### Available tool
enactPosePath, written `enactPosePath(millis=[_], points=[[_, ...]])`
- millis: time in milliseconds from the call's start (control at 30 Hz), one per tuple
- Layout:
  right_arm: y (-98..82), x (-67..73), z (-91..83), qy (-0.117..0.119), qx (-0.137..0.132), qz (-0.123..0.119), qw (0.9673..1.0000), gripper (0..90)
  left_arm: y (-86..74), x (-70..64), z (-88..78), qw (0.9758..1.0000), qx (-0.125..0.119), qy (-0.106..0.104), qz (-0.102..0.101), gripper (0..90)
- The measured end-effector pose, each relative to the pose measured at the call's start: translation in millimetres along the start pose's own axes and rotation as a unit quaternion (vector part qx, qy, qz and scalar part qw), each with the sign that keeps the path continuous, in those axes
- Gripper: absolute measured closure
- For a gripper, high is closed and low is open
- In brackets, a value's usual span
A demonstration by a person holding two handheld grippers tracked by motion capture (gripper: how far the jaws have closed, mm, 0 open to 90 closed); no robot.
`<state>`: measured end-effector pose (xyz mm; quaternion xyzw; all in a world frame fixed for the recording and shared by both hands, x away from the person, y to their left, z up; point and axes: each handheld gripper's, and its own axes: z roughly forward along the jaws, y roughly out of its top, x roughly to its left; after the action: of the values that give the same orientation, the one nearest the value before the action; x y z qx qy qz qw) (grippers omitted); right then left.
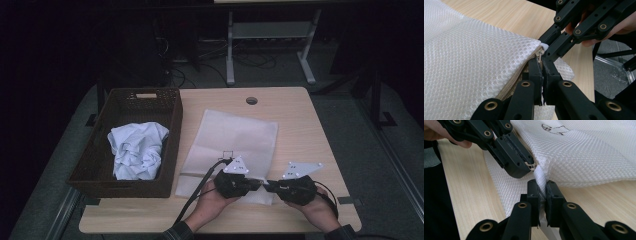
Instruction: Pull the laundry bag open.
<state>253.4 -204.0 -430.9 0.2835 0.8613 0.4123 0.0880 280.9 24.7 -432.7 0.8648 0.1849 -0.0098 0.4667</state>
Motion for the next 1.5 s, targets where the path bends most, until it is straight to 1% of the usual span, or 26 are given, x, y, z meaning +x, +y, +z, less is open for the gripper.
enactPosePath(millis=[67,100,167,233,267,300,333,367,433,500,600,733,833,933,1000,1067,1100,1167,1300,1333,1367,1400,1433,1500], points=[[-0.2,0.4,0.4,0.000,0.001,-0.001,1.0000,83.3,-0.3,0.6,-0.6,1.0000,0.003,0.005,0.004,87.5],[-0.2,0.8,-0.2,-0.001,0.001,-0.001,1.0000,83.5,-0.6,1.2,-0.8,1.0000,0.002,0.004,0.003,87.5],[0.2,0.8,-1.0,0.001,0.002,-0.001,1.0000,83.6,-0.5,0.3,-1.3,0.9999,0.002,0.006,0.009,87.6],[0.3,0.1,-1.8,0.002,0.000,-0.002,1.0000,83.8,-0.8,1.0,-1.4,1.0000,0.001,0.003,0.006,87.6],[0.1,-0.2,-2.1,0.003,0.001,-0.001,1.0000,84.0,-1.3,0.9,-1.7,0.9998,0.006,0.017,0.010,87.7],[-0.3,-0.3,-2.9,-0.004,0.003,0.000,1.0000,84.0,-2.7,3.7,-2.8,0.9997,0.007,0.021,0.007,87.8],[-1.1,-1.7,-4.4,-0.008,0.003,0.003,1.0000,84.1,-4.2,8.3,-4.3,0.9999,0.002,0.009,-0.010,87.8],[-2.2,-3.6,-6.1,-0.005,-0.001,0.006,1.0000,84.0,-4.6,10.3,-5.9,0.9999,0.001,0.009,-0.011,87.7],[-3.0,-4.6,-7.8,-0.004,-0.004,0.006,1.0000,84.0,-4.1,9.5,-6.5,0.9999,0.004,0.010,-0.004,87.7],[-3.3,-4.1,-7.3,-0.004,-0.003,0.004,1.0000,83.9,-4.6,10.8,-6.5,1.0000,0.005,0.005,-0.005,87.6],[-4.2,-4.4,-6.3,0.000,-0.004,0.007,1.0000,83.8,-4.5,11.8,-6.7,0.9999,0.009,0.005,-0.004,87.6],[-4.3,-2.4,-4.2,-0.002,0.000,0.003,1.0000,83.9,-4.3,13.7,-6.4,0.9998,0.017,0.003,-0.007,87.6],[-4.6,-1.5,-3.9,-0.004,0.004,0.002,1.0000,83.8,-3.6,12.2,-5.7,0.9996,0.027,0.006,0.004,87.6],[-5.2,-0.4,-4.8,-0.006,0.007,0.005,0.9999,83.9,-3.9,12.1,-4.8,0.9996,0.029,0.001,0.002,87.6],[-6.0,1.1,-5.9,-0.010,0.009,0.009,0.9999,83.9,-4.5,13.2,-4.8,0.9991,0.038,0.015,0.006,87.7],[-7.8,0.0,-7.9,-0.015,0.009,0.014,0.9997,83.9,-5.9,18.2,-7.4,0.9992,0.038,0.012,-0.004,87.7],[-8.7,-1.3,-9.1,-0.013,0.006,0.017,0.9997,83.9,-5.9,18.8,-8.4,0.9992,0.038,0.014,0.002,87.6],[-9.9,-2.2,-11.2,-0.013,0.003,0.021,0.9997,83.9,-5.8,20.3,-9.4,0.9993,0.036,0.009,-0.003,87.6],[-10.8,1.4,-10.8,-0.017,0.006,0.020,0.9996,83.9,-6.2,21.0,-7.6,0.9990,0.044,0.007,0.002,87.6],[-11.3,1.7,-11.1,-0.016,0.007,0.021,0.9996,83.9,-6.1,20.3,-7.4,0.9985,0.051,0.021,0.007,87.6],[-11.6,1.0,-11.9,-0.020,0.008,0.021,0.9995,83.9,-6.7,21.9,-8.2,0.9980,0.055,0.030,0.010,87.7],[-12.5,-0.8,-13.2,-0.023,0.006,0.023,0.9994,83.9,-7.7,26.1,-10.6,0.9985,0.050,0.024,0.000,87.6],[-13.7,-3.0,-15.2,-0.021,0.001,0.029,0.9993,83.9,-8.1,28.5,-12.4,0.9986,0.047,0.025,-0.005,87.6],[-15.3,-4.1,-16.8,-0.020,-0.002,0.035,0.9992,83.9,-7.1,29.1,-13.2,0.9985,0.049,0.026,0.000,87.6]])
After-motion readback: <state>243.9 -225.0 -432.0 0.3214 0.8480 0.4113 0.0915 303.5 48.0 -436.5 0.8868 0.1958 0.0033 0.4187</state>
